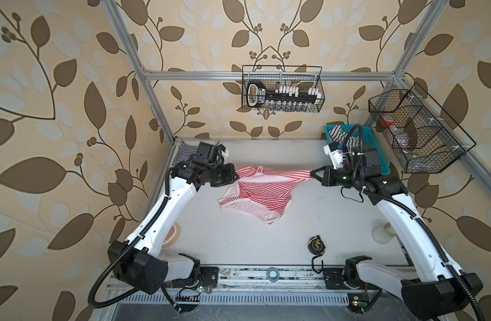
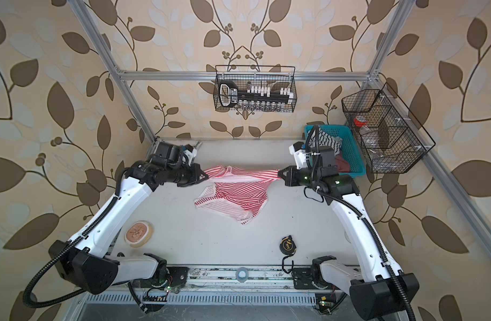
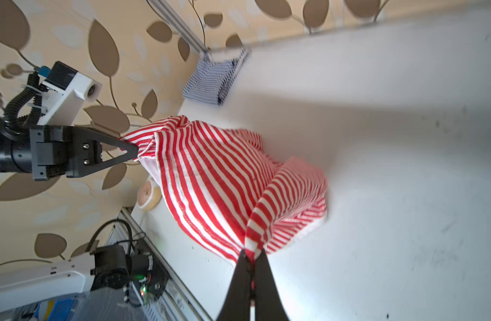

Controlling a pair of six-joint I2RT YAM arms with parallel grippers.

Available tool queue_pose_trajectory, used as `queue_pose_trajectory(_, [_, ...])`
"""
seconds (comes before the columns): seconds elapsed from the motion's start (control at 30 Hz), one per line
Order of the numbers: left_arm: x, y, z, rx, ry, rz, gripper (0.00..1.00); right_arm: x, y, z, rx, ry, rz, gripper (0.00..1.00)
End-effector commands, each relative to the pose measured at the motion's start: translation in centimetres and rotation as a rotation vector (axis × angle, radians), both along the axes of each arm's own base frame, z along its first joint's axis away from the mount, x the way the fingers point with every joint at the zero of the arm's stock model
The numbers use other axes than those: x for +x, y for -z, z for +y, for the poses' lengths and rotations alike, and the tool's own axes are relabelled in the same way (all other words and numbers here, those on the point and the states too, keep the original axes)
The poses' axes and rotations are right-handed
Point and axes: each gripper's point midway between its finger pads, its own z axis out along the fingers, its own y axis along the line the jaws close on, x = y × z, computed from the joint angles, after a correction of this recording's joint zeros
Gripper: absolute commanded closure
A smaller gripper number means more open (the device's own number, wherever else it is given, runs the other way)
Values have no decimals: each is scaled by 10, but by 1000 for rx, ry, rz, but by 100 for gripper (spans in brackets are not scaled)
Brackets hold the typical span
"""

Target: Fold and stack the tank tops

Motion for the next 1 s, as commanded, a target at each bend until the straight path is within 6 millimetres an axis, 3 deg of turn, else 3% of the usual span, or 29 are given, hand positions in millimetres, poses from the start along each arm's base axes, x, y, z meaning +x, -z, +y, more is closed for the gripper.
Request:
queue_pose_trajectory(0.0, [-30,29,-7,-57,-28,117,78,-30,63,3,-40,-7,190,100])
queue_pose_trajectory(0.07, [-41,43,-1,-33,-45,151,70,-42,91,2,-66,-4,267,100])
queue_pose_trajectory(0.1, [-43,46,2,-19,-48,161,58,-49,103,0,-81,-2,304,100])
queue_pose_trajectory(0.13, [-45,47,2,-11,-44,173,53,-53,110,-1,-95,2,329,100])
queue_pose_trajectory(0.27, [-42,47,-1,29,-19,175,52,-58,121,-5,-122,13,353,100])
queue_pose_trajectory(0.43, [-27,53,-40,43,67,178,58,-57,125,-5,-125,14,362,100])
queue_pose_trajectory(0.67, [-18,99,-94,205,241,302,60,-57,133,-3,-122,4,374,100])
queue_pose_trajectory(0.83, [-17,125,-101,371,307,371,60,-59,137,-1,-112,0,376,100])
queue_pose_trajectory(0.97, [-26,138,-93,464,336,419,65,-60,140,-1,-109,0,378,100])
